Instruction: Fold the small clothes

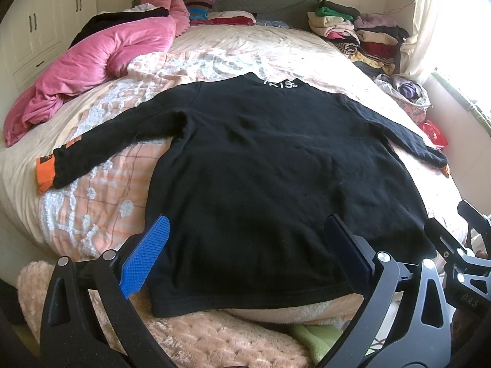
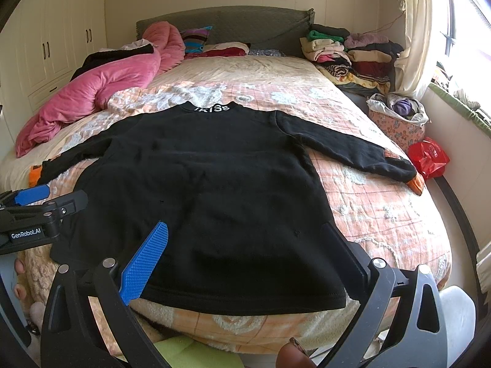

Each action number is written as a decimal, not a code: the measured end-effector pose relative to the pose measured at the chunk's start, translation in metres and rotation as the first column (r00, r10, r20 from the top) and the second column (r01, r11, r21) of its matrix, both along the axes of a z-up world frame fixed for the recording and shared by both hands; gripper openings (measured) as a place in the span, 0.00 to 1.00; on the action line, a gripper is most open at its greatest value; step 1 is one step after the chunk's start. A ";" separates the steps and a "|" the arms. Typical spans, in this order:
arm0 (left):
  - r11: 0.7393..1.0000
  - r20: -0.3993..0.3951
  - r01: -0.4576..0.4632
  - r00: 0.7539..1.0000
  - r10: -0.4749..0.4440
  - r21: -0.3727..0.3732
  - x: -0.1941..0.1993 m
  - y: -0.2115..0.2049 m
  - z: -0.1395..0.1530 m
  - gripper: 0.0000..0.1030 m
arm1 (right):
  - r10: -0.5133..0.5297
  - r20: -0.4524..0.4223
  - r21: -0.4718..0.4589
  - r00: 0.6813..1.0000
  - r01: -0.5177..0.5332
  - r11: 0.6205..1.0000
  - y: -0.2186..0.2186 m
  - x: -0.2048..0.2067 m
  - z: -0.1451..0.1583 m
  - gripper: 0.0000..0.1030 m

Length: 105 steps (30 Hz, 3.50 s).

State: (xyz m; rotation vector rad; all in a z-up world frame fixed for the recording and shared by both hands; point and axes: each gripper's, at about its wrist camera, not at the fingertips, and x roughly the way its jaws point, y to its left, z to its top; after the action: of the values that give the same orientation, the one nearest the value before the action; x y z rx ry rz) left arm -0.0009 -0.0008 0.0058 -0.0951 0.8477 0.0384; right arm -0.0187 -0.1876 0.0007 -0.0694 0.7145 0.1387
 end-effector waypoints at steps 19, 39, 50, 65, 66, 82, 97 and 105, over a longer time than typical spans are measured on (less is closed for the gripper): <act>1.000 -0.007 -0.001 1.000 0.001 0.001 0.002 0.004 -0.001 0.92 | 0.004 -0.002 0.001 1.000 -0.004 1.000 0.001 0.000 -0.001 0.96; 1.000 -0.007 -0.003 1.000 0.003 0.012 0.018 0.009 -0.007 0.92 | 0.015 -0.014 0.018 1.000 -0.015 1.000 0.011 0.012 -0.002 0.96; 0.998 -0.010 -0.037 0.999 0.038 0.047 0.044 0.023 0.001 0.92 | 0.055 -0.009 0.043 0.998 -0.055 0.998 0.026 0.035 0.004 0.96; 0.998 -0.019 -0.012 1.000 0.013 0.065 0.091 0.037 0.021 0.92 | 0.058 -0.010 0.069 0.998 -0.057 0.996 0.033 0.081 0.012 0.96; 0.998 -0.015 -0.013 1.000 0.014 0.064 0.095 0.037 0.024 0.92 | 0.053 -0.010 0.069 0.999 -0.052 0.996 0.032 0.084 0.013 0.96; 0.999 -0.021 0.002 1.000 -0.001 0.047 0.151 0.024 0.042 0.92 | -0.061 0.000 0.129 0.998 0.060 0.990 0.005 0.136 0.027 0.96; 0.998 -0.002 0.050 0.999 -0.050 0.031 0.202 -0.009 0.060 0.92 | -0.148 0.042 0.167 0.988 0.140 0.976 -0.030 0.172 0.047 0.96; 0.997 0.005 0.059 0.998 -0.060 0.039 0.229 -0.025 0.069 0.92 | -0.222 0.039 0.203 0.974 0.210 0.957 -0.062 0.192 0.056 0.96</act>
State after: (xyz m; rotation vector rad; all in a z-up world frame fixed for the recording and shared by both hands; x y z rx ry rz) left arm 0.2284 -0.0258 0.0746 -0.0332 0.8429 -0.0012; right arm 0.1737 -0.2498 0.0562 0.1936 0.6390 -0.0025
